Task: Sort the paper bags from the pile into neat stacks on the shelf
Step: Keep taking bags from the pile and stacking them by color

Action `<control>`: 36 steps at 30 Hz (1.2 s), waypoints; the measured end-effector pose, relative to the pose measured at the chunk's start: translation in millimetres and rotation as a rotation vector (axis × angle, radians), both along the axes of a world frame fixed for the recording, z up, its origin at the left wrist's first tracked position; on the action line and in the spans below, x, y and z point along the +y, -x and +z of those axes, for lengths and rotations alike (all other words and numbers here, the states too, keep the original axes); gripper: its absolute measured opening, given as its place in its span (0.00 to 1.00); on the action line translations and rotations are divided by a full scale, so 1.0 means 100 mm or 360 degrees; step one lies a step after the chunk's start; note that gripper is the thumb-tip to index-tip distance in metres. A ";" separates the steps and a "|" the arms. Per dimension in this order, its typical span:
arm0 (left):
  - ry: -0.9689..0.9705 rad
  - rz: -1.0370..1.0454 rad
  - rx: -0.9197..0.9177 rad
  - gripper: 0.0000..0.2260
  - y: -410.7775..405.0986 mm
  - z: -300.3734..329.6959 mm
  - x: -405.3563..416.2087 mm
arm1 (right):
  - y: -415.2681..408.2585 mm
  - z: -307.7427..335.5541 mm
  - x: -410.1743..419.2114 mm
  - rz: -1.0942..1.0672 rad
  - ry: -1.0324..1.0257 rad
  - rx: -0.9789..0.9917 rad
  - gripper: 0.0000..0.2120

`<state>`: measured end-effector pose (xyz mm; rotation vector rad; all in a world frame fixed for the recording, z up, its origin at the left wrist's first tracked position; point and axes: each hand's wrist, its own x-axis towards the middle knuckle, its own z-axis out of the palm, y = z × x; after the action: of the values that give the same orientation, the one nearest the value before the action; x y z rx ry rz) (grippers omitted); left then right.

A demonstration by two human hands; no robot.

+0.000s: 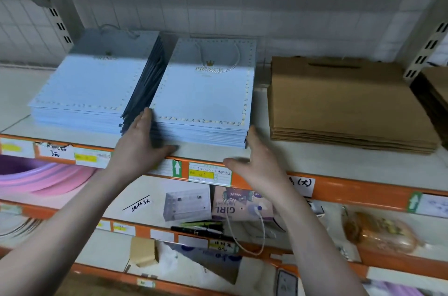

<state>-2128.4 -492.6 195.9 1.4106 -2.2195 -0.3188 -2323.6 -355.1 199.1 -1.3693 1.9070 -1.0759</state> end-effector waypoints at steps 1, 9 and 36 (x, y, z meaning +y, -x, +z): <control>-0.0002 -0.0013 0.0032 0.42 0.00 0.00 0.00 | -0.01 0.01 0.00 -0.0018 0.0015 -0.0032 0.32; -0.0146 -0.0075 0.0175 0.46 -0.10 0.01 -0.01 | -0.19 0.03 0.00 -0.0165 0.0026 -0.0011 0.41; -0.0244 -0.0151 0.0408 0.40 -0.18 -0.07 -0.09 | -0.33 -0.09 -0.14 -0.0369 0.0042 0.0372 0.43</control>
<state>-2110.2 -501.8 189.0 1.2625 -2.0895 -0.6761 -2290.2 -368.8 189.8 -1.3630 2.2744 -1.0913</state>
